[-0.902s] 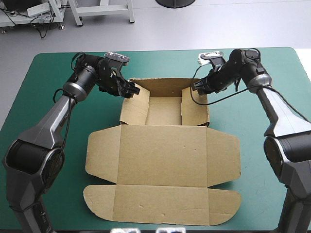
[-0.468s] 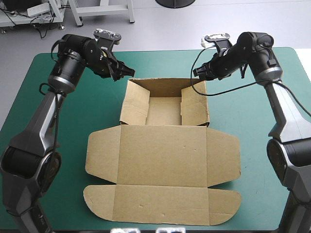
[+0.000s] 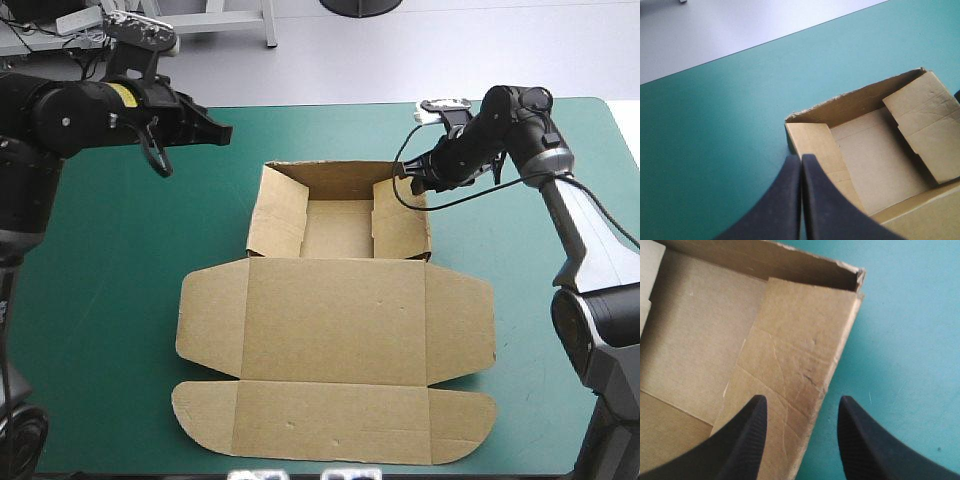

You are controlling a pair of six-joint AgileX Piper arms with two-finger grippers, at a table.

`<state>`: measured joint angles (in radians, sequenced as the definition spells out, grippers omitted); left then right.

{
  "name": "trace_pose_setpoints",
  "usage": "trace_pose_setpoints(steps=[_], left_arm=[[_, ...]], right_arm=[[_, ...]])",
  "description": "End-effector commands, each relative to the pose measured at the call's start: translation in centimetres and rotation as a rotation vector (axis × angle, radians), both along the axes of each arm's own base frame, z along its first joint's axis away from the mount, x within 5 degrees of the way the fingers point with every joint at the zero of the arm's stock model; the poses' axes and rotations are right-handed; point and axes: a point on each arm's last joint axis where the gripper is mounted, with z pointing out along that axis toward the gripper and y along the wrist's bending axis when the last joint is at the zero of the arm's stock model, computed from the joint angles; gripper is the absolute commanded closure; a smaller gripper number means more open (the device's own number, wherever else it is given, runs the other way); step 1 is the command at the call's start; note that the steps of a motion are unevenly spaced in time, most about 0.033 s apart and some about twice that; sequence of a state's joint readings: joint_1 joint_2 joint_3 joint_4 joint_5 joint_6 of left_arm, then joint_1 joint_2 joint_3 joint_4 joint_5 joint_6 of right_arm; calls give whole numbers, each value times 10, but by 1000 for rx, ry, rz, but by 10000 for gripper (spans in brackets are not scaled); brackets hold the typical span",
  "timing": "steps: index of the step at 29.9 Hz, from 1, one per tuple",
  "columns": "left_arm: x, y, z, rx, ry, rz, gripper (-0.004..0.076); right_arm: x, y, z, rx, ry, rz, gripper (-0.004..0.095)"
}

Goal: Fold the box

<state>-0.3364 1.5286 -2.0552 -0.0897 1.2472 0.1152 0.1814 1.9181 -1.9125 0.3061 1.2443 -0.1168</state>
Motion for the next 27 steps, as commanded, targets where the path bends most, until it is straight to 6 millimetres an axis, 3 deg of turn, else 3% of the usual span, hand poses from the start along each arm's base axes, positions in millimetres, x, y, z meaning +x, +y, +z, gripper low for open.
trace_pose_setpoints(steps=[1, 8, 14, 16, 20, 27], left_arm=[[-32, 16, 7, 63, -13, 25, 734], [-40, 30, -31, 197, 69, 84, 734], [-80, 45, -31, 177, -12, 99, 734], [-96, 51, -30, 168, -32, 100, 734], [-130, 63, -30, 147, -73, 102, 734], [-191, 84, -39, 86, -152, 125, 734]], right_arm=[[-11, -2, 20, 10, -59, 10, 484], [-7, 2, 5, 30, -1, 17, 484], [5, 12, -18, 115, 69, 42, 487], [9, 14, -25, 121, 80, 56, 538], [13, 14, -30, 102, 56, 59, 898], [18, 12, -23, 98, -11, 41, 904]])
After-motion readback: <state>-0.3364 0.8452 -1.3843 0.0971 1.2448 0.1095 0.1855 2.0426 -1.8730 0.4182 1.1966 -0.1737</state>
